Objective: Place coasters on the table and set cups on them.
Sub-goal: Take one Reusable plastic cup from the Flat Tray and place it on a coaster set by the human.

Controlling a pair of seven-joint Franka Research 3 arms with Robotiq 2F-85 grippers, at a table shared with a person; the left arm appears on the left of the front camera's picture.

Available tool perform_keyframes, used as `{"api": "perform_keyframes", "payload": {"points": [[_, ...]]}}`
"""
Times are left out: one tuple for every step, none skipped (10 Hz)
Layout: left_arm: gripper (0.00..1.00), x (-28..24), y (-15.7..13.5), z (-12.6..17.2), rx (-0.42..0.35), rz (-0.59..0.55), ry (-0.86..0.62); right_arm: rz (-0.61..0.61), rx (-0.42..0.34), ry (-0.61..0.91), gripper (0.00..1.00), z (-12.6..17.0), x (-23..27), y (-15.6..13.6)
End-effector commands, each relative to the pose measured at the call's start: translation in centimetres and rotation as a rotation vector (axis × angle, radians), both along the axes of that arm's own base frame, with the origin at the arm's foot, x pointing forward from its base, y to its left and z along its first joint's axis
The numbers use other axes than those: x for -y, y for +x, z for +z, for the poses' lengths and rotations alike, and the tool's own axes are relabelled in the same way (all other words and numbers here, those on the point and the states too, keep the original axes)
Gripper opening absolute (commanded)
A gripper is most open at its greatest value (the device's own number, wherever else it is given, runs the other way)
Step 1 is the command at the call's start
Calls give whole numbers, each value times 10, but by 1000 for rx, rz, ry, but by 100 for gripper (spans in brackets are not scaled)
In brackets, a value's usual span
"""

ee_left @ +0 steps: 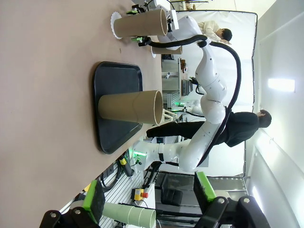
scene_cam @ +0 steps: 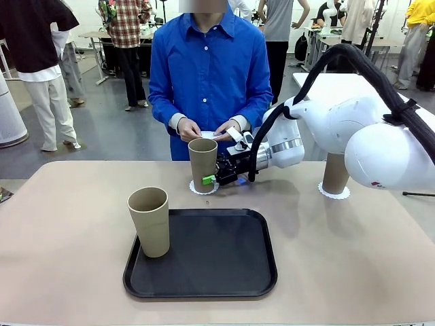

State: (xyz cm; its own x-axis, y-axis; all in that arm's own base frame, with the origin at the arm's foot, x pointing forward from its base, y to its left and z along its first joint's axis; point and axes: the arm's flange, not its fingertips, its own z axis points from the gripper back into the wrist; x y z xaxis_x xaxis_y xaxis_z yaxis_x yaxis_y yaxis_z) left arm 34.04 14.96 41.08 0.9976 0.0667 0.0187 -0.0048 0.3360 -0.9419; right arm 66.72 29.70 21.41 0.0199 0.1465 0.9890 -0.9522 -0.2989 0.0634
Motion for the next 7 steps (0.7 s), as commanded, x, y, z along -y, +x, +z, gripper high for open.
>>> {"api": "perform_keyframes", "payload": {"points": [[100,-1,-1,2,8,-1,-11,41,-24,-19,100,3,3,12],[100,-1,-1,2,8,-1,-11,45,-27,-23,100,3,3,12],[100,-1,-1,2,8,-1,-11,48,-32,-28,100,3,4,13],[100,-1,-1,2,8,-1,-11,51,-36,-30,100,3,5,14],[100,-1,-1,2,8,-1,-11,50,-38,-34,100,2,6,15],[100,-1,-1,2,8,-1,-11,49,-38,-35,100,2,7,15],[100,-1,-1,2,8,-1,-11,50,-38,-35,100,3,9,16]]}}
